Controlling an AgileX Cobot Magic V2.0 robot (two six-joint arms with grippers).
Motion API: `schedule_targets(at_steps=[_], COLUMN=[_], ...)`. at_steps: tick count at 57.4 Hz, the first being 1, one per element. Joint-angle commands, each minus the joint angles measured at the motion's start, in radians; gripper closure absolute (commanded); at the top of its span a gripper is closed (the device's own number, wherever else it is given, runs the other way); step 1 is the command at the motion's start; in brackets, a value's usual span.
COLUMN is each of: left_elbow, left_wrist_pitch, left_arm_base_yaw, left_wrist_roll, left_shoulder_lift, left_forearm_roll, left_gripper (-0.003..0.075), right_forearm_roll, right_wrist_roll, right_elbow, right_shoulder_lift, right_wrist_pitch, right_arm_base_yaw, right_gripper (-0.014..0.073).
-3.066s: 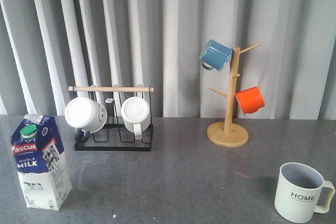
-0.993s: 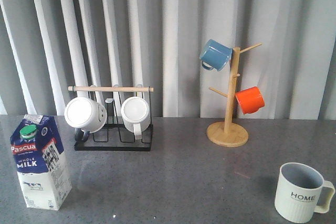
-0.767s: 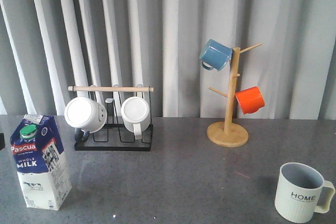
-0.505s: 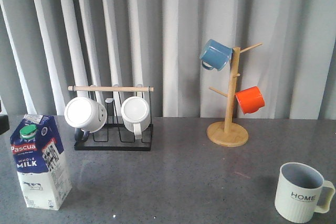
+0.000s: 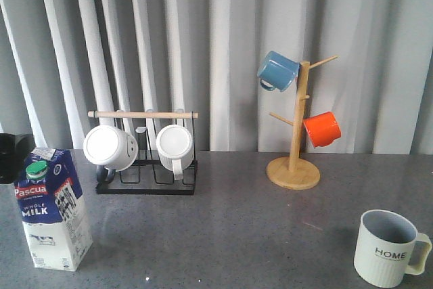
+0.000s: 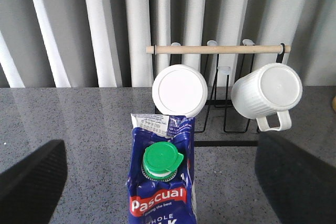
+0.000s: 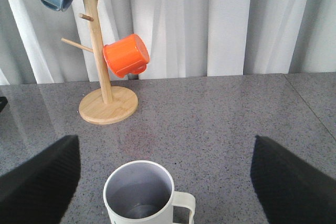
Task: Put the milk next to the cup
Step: 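Lower the right gripper toward the white HOME mug handle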
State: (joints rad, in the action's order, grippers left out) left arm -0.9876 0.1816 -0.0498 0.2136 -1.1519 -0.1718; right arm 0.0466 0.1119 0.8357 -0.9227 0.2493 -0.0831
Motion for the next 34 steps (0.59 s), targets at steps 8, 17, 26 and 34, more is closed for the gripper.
schedule_targets(at_steps=[8,17,26,34], left_elbow=[-0.032,-0.032,-0.032,-0.032], left_wrist_pitch=[-0.069,-0.069,-0.069,-0.069], left_arm_base_yaw=[-0.004,-0.004,-0.004,-0.004], left_wrist_roll=[0.014,0.014,0.014,0.014], left_shoulder_lift=[0.018,0.018,0.018,0.018], left_forearm_roll=[0.004,0.004,0.004,0.004], left_gripper=[0.0115,0.0181,0.023,0.0255], right_forearm_roll=[0.018,0.04,0.146,0.201], right_wrist_roll=[-0.005,-0.005,-0.005,-0.005], right_elbow=[0.033,0.033,0.02,-0.12], right_shoulder_lift=[-0.049,-0.074,-0.105,-0.108], right_wrist_pitch=[-0.045,-0.044,-0.065,-0.292], right_arm_base_yaw=[-0.001,-0.001,-0.001,-0.001], right_gripper=[0.0028,0.0034,0.0034,0.0034])
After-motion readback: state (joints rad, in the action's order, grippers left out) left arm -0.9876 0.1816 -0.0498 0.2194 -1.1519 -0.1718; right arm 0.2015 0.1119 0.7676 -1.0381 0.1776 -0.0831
